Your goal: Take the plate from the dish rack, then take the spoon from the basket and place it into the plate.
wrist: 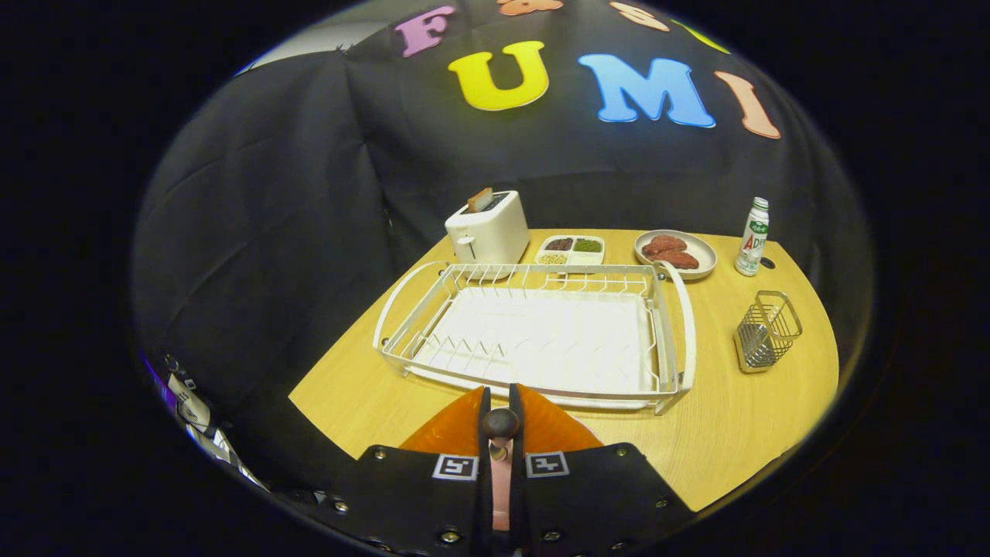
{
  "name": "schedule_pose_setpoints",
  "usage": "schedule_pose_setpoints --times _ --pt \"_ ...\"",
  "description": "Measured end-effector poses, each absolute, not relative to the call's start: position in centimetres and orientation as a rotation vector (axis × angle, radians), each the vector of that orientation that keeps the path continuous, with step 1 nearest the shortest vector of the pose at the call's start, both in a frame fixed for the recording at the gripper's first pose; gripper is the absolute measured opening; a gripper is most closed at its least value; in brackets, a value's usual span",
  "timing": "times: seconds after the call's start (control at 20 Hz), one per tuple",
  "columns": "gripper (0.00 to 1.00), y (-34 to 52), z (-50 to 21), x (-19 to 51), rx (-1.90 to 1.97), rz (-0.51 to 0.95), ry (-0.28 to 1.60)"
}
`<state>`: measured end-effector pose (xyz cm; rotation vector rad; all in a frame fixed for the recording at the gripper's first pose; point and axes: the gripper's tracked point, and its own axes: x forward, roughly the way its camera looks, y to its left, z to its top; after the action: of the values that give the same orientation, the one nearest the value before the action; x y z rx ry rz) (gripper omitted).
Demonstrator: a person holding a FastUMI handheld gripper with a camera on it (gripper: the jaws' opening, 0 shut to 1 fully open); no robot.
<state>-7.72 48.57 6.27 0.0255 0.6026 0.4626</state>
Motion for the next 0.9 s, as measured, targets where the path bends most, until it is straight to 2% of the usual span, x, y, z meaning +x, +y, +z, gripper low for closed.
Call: schedule_pose_setpoints --times 0.4,0.5,0.55,0.6,0.65,0.9 --pt "0.10 51.0 4.8 -8.3 -0.017 0.510 0.580" --pt "0.15 50.9 5.1 -8.1 -0.014 0.512 0.570" --pt "0.23 50.7 5.6 -7.8 -0.013 0.507 0.560" --pt "0.25 50.8 6.2 -7.7 -0.011 0.508 0.547" --pt "0.32 50.5 6.9 -7.5 -0.012 0.504 0.534" --pt "0.35 48.2 13.4 -6.5 0.006 0.481 0.391"
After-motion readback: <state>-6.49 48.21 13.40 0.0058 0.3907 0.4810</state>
